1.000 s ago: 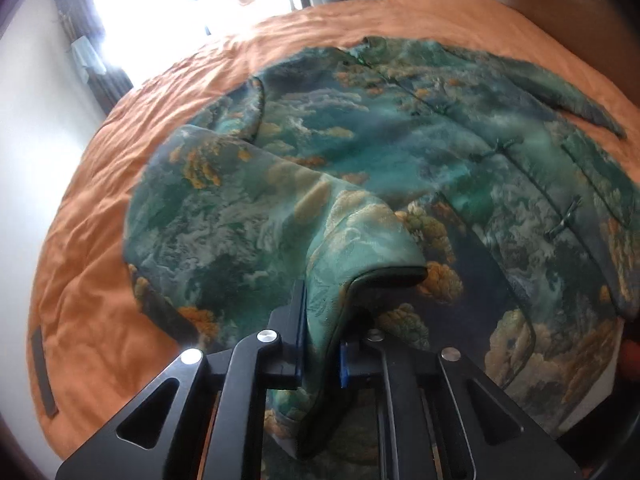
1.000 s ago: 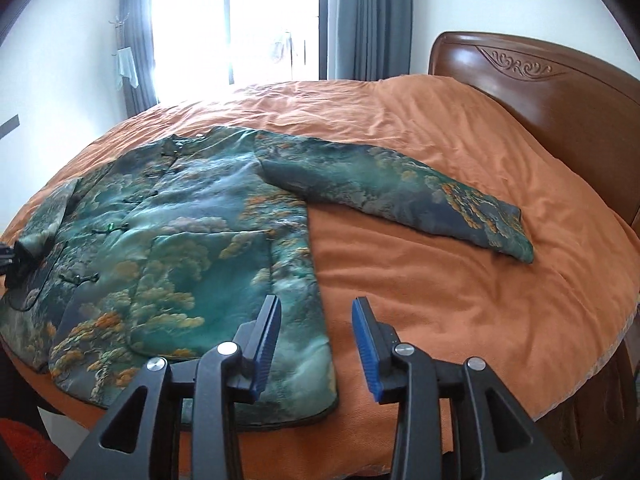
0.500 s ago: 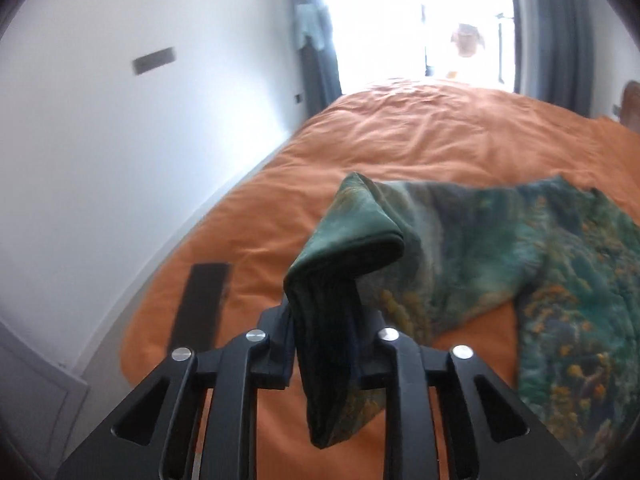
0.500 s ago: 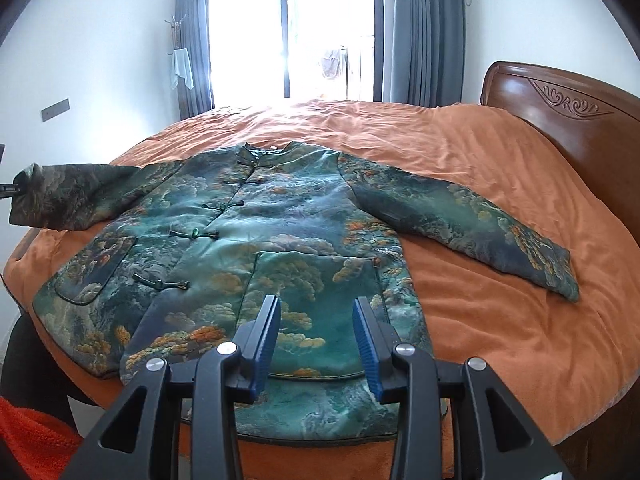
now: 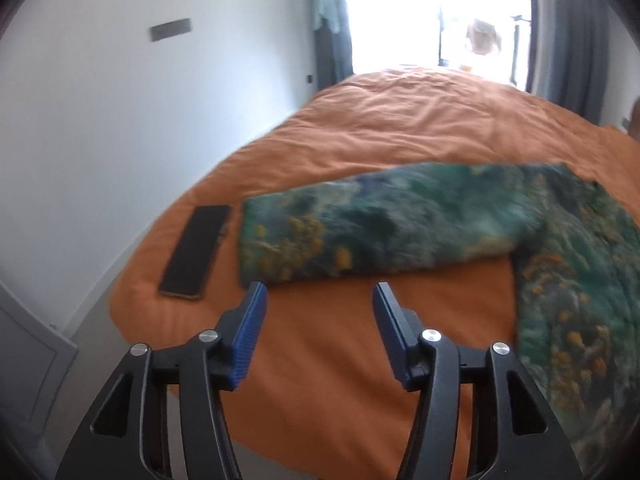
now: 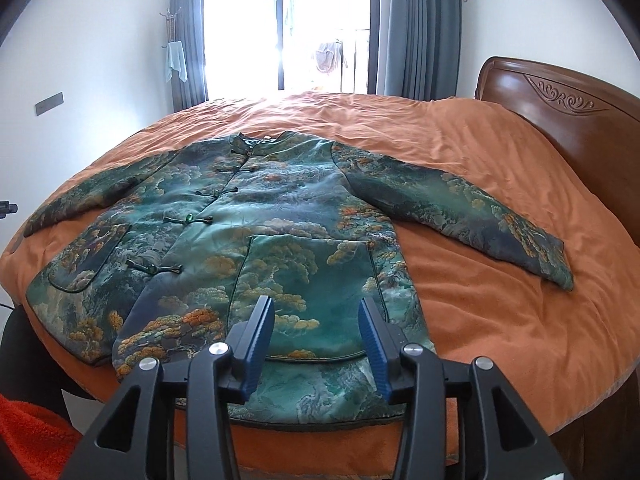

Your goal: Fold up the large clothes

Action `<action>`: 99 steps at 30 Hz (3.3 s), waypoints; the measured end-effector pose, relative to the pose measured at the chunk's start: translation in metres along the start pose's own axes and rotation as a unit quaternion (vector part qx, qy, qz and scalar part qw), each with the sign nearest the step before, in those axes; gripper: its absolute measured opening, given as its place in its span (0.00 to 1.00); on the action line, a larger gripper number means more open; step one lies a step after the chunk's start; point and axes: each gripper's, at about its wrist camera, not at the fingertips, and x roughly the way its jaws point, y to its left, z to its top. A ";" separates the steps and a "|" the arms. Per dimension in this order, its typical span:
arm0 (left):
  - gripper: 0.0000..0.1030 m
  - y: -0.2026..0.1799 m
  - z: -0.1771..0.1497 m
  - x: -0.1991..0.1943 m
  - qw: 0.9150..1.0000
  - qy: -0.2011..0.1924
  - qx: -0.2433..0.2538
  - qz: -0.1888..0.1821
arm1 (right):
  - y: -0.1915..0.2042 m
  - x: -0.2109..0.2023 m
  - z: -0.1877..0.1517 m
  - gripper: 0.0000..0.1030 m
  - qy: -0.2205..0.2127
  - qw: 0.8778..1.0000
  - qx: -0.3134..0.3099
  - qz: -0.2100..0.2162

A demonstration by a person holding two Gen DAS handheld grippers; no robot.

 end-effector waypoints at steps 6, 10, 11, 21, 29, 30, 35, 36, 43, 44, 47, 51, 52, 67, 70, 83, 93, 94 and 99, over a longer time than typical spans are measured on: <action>0.76 -0.099 -0.055 -0.021 0.983 0.038 0.111 -0.144 | -0.038 0.022 0.000 0.59 0.034 0.999 0.034 0.008; 0.76 -0.136 -0.085 -0.004 0.968 0.078 0.146 -0.186 | -0.085 0.050 -0.006 0.59 0.103 0.992 0.066 0.028; 0.76 -0.140 -0.089 0.004 0.967 0.091 0.143 -0.191 | -0.096 0.056 -0.008 0.59 0.116 0.990 0.079 0.034; 0.69 -0.155 -0.106 0.031 0.944 0.166 0.135 -0.253 | -0.126 0.105 -0.032 0.36 0.201 0.959 0.130 0.151; 0.22 -0.145 -0.099 0.002 0.942 0.153 0.146 -0.261 | -0.109 0.058 -0.022 0.13 0.176 0.970 0.090 0.142; 0.22 -0.142 -0.100 -0.003 0.943 0.150 0.148 -0.258 | -0.108 0.052 -0.021 0.13 0.173 0.971 0.086 0.141; 0.22 -0.142 -0.109 0.019 0.948 0.163 0.150 -0.229 | -0.106 0.068 -0.031 0.13 0.184 0.973 0.081 0.115; 0.22 -0.142 -0.108 0.021 0.949 0.162 0.144 -0.228 | -0.105 0.076 -0.032 0.14 0.188 0.973 0.079 0.105; 0.61 -0.143 -0.096 -0.018 0.963 0.092 0.162 -0.196 | -0.096 0.057 -0.025 0.49 0.149 0.987 0.049 0.041; 0.66 -0.145 -0.093 -0.025 0.964 0.078 0.164 -0.192 | -0.096 0.050 -0.023 0.50 0.139 0.989 0.047 0.031; 0.82 -0.155 -0.082 -0.050 0.968 0.027 0.164 -0.186 | -0.091 0.031 -0.013 0.52 0.110 0.993 0.033 0.003; 0.89 -0.173 -0.061 -0.084 0.969 -0.047 0.150 -0.189 | -0.075 0.007 0.009 0.62 0.058 0.998 0.002 -0.028; 0.90 -0.172 -0.057 -0.094 0.969 -0.061 0.145 -0.192 | -0.068 0.002 0.015 0.63 0.046 0.998 -0.009 -0.037; 0.97 -0.229 -0.042 -0.125 0.963 -0.131 0.122 -0.200 | -0.055 -0.074 0.088 0.79 -0.156 0.985 -0.039 -0.061; 0.97 -0.238 -0.058 -0.112 0.966 -0.078 0.133 -0.206 | -0.061 -0.055 0.080 0.82 -0.121 0.991 -0.032 -0.042; 0.99 -0.257 -0.047 -0.132 0.962 -0.075 0.167 -0.201 | -0.176 -0.007 0.056 1.00 -0.041 0.991 0.101 -0.079; 0.99 -0.273 -0.060 -0.123 0.961 -0.065 0.181 -0.197 | -0.315 0.056 0.023 1.00 0.039 0.944 0.320 -0.072; 0.99 -0.273 -0.061 -0.121 0.962 -0.063 0.182 -0.193 | -0.324 0.065 0.020 1.00 0.050 0.936 0.342 -0.065; 0.99 -0.266 -0.059 -0.110 0.967 -0.046 0.164 -0.188 | -0.360 0.106 0.003 1.00 0.064 0.885 0.458 -0.048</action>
